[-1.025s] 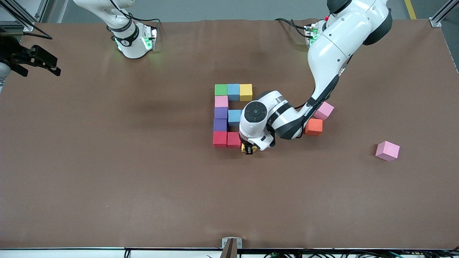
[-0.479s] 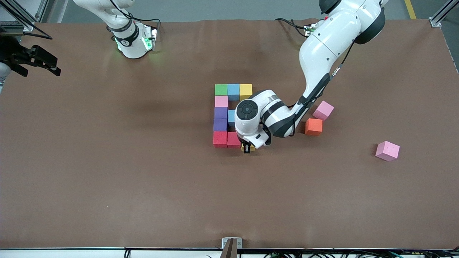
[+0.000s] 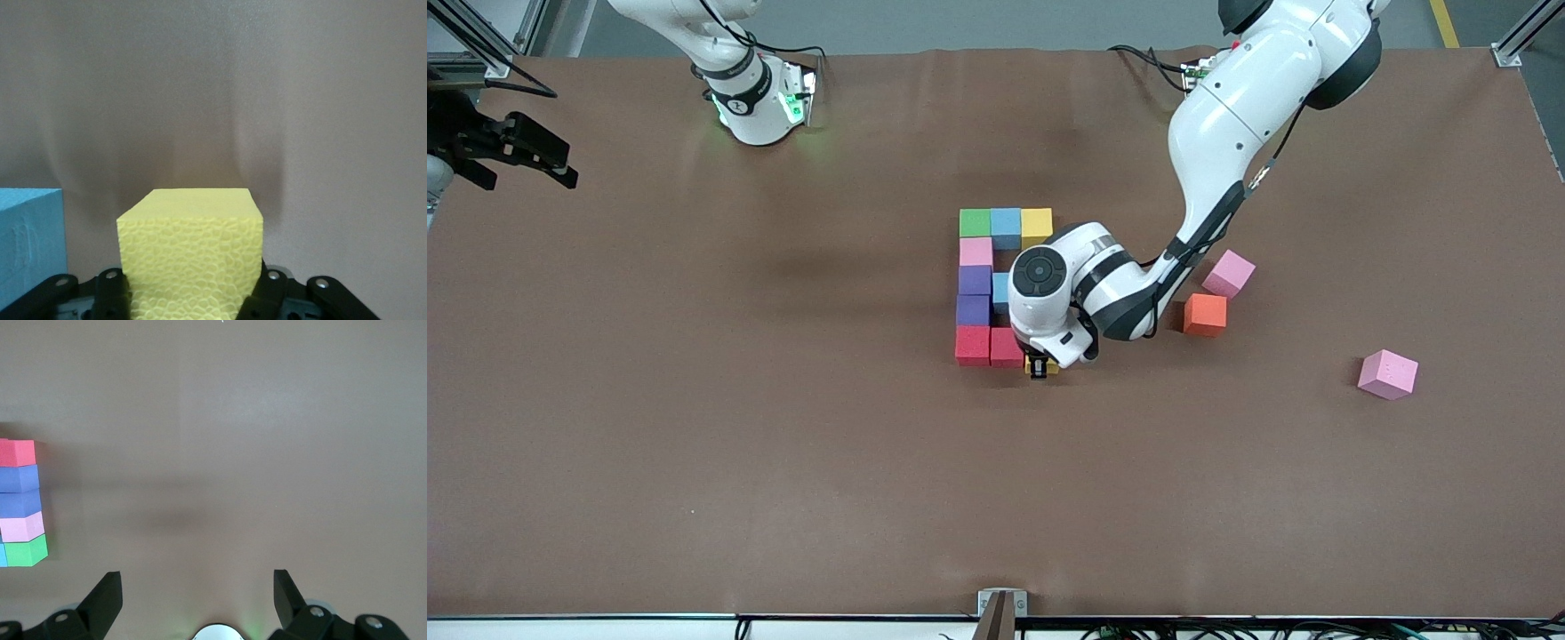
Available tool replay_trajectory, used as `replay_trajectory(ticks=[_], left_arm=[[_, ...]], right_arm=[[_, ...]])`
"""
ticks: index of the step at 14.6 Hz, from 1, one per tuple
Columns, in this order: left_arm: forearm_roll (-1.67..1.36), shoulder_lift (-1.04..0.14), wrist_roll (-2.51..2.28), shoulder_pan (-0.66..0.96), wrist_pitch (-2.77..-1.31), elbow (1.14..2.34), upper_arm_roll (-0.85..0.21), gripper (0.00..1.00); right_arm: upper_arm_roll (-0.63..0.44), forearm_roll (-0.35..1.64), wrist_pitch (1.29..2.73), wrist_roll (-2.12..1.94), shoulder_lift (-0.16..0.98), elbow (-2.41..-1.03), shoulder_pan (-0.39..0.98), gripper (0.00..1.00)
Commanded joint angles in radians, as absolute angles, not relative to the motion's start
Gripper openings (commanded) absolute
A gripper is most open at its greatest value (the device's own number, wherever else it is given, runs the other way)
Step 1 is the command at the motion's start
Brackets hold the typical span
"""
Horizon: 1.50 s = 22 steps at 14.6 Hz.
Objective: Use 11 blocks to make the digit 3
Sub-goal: 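Set the yellow block beside the red block and open the left gripper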
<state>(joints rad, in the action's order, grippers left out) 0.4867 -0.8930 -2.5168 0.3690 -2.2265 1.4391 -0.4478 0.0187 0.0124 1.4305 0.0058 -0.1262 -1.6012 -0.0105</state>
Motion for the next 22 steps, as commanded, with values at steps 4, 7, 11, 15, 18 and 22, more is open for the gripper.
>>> replay_trajectory(ticks=[4,7,11,15,18,22], left_arm=[[0.456,-0.894,-2.517,0.388,-2.232,1.420,-0.434,0.13],[0.456,-0.896,-2.516,0.388,-2.232,1.420,-0.434,0.16],[0.457,-0.903,-2.514,0.388,-2.232,1.420,-0.434,0.66],[0.466,-0.899,-2.510,0.403,-2.227,1.420,-0.433,1.00],[0.469,-0.881,-2.508,0.394,-2.218,1.420,-0.434,1.00],[0.471,-0.821,-2.491,0.385,-2.157,1.419,-0.442,1.00]], right_arm=[[0.028,0.002,1.433,-0.006,-0.147,-1.623,-0.020,1.00],[0.028,0.002,1.433,-0.006,-0.147,-1.623,-0.020,1.00],[0.028,0.002,1.433,-0.006,-0.147,-1.623,-0.021,1.00],[0.028,0.002,1.433,-0.006,-0.147,-1.623,-0.021,1.00],[0.028,0.002,1.433,-0.006,-0.147,-1.623,-0.021,1.00],[0.028,0.002,1.433,-0.006,-0.147,-1.623,-0.021,1.00]])
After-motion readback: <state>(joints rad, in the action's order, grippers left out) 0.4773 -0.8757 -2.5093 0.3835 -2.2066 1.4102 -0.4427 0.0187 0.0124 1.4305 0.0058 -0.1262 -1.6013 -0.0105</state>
